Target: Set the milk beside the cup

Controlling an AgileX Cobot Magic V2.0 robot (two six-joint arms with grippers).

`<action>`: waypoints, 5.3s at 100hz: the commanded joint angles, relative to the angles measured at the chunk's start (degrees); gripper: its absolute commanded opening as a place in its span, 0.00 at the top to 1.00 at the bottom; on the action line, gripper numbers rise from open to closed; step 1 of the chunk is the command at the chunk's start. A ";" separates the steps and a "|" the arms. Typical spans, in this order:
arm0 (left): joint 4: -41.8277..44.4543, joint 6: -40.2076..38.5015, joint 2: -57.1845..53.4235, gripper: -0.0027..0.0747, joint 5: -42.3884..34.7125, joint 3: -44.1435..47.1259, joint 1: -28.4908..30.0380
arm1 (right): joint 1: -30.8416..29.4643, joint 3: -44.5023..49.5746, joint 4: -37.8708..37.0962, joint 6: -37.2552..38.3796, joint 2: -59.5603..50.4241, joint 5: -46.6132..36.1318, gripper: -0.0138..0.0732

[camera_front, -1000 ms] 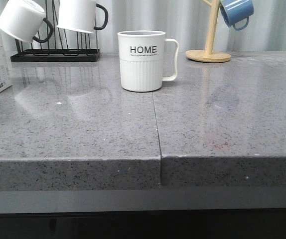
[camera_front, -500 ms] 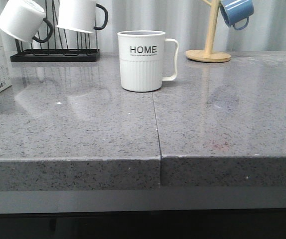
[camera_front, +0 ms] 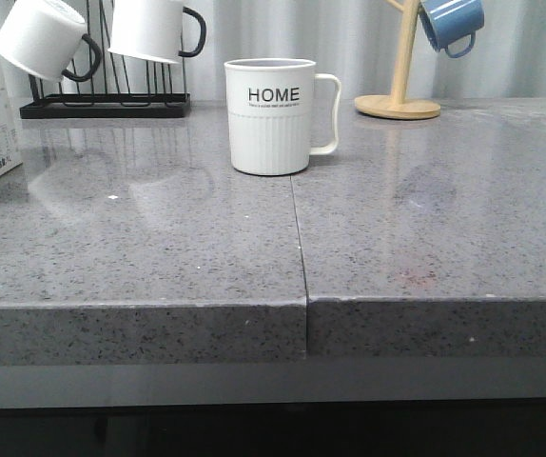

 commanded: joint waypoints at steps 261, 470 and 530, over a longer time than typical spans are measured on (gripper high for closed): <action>-42.07 34.19 16.24 0.92 -31.24 -20.57 -31.12 | -0.36 -1.51 -0.48 0.07 -0.02 -3.99 0.98; -4.04 6.63 -17.29 0.10 1.09 0.66 -7.28 | -0.36 -1.51 -0.48 0.07 -0.02 -3.99 0.98; 3.31 -1.04 -46.03 0.10 6.69 19.40 1.72 | -0.36 -1.51 -0.48 0.07 -0.02 -3.99 0.98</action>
